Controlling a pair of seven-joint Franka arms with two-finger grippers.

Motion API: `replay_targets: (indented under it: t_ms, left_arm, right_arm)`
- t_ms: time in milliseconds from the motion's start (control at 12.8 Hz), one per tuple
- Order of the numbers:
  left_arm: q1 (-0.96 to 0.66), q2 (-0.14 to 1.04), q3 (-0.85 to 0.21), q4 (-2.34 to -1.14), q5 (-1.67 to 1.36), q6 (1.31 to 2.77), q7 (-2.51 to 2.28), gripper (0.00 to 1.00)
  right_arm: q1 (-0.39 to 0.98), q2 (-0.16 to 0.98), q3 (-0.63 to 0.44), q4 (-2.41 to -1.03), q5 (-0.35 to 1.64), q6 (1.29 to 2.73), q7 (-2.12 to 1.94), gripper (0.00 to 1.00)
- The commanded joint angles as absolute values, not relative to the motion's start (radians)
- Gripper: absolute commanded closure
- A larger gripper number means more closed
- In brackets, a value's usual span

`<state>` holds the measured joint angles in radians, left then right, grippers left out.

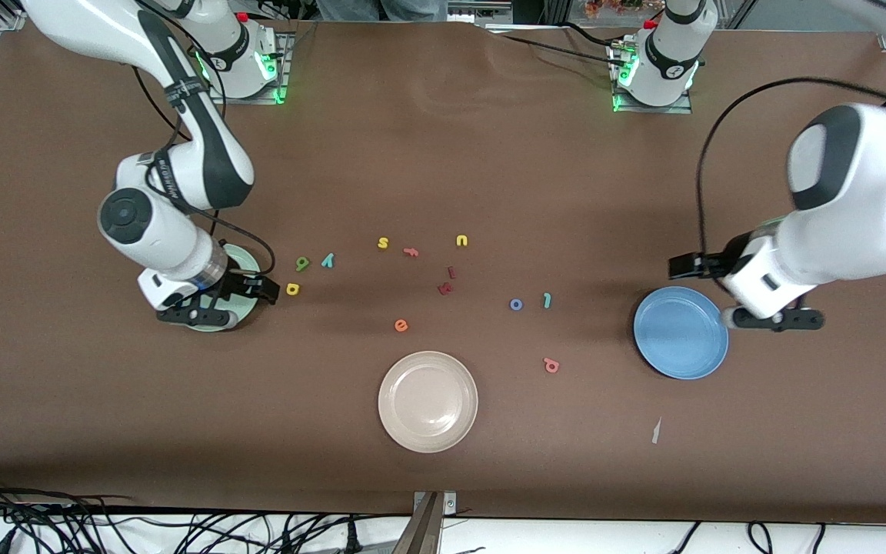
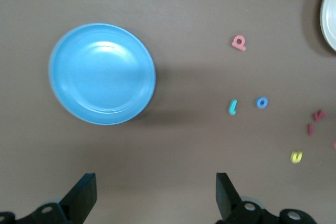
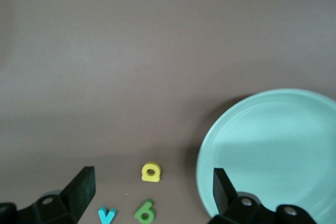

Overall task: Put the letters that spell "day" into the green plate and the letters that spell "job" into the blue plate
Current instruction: 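Reach the right gripper to yellow letter while the left gripper reaches blue o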

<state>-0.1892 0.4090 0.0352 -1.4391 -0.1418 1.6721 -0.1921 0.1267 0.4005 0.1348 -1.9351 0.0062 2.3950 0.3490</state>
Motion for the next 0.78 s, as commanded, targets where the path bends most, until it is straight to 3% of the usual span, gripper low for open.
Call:
replay_targets:
  t_ms: [0,705]
  left_arm:
    - [-0.296,0.488,0.043,-1.416,-0.158,1.736,-0.4,0.0]
    - [-0.498,0.678,0.043,-1.492,-0.155,2.118,-0.656,0.0]
  right_arm:
    - [0.136,0.382,0.159,-2.02,0.006,2.476,0.412,0.02]
    - [0.181,0.472,0.16,-2.138,0.003,2.709,0.419,0.05]
